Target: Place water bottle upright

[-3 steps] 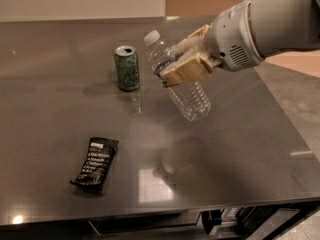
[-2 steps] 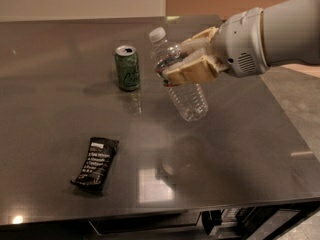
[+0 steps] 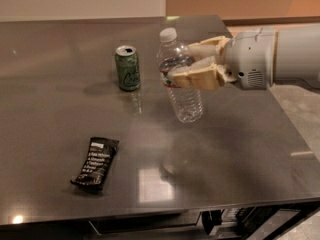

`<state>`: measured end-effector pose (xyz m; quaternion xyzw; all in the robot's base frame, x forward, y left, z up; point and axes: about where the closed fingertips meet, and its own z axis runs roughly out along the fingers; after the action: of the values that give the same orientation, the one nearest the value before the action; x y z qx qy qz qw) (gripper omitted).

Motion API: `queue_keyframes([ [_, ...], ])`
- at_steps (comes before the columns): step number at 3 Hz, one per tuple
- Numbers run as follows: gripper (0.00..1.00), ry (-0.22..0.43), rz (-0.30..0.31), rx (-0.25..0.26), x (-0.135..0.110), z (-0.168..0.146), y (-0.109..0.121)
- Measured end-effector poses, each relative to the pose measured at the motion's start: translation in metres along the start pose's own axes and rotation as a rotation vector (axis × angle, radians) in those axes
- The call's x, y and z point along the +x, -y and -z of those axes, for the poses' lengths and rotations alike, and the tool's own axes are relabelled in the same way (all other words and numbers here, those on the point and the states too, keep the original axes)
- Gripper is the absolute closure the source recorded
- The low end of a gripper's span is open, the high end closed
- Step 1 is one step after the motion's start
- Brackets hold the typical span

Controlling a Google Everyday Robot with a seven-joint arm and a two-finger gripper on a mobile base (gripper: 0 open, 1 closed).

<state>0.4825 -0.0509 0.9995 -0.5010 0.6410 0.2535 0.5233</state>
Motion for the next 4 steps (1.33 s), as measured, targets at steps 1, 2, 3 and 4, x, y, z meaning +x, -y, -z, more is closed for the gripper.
queue_keyframes([
  [1,1.0,0.087,-0.001,0.001,0.004,0.005,0.0],
  [2,1.0,0.158,-0.02,-0.004,0.016,0.01,0.002],
  [3,1.0,0.207,-0.043,-0.006,0.03,0.015,0.004],
  [4,1.0,0.241,-0.062,-0.008,0.042,0.016,0.007],
])
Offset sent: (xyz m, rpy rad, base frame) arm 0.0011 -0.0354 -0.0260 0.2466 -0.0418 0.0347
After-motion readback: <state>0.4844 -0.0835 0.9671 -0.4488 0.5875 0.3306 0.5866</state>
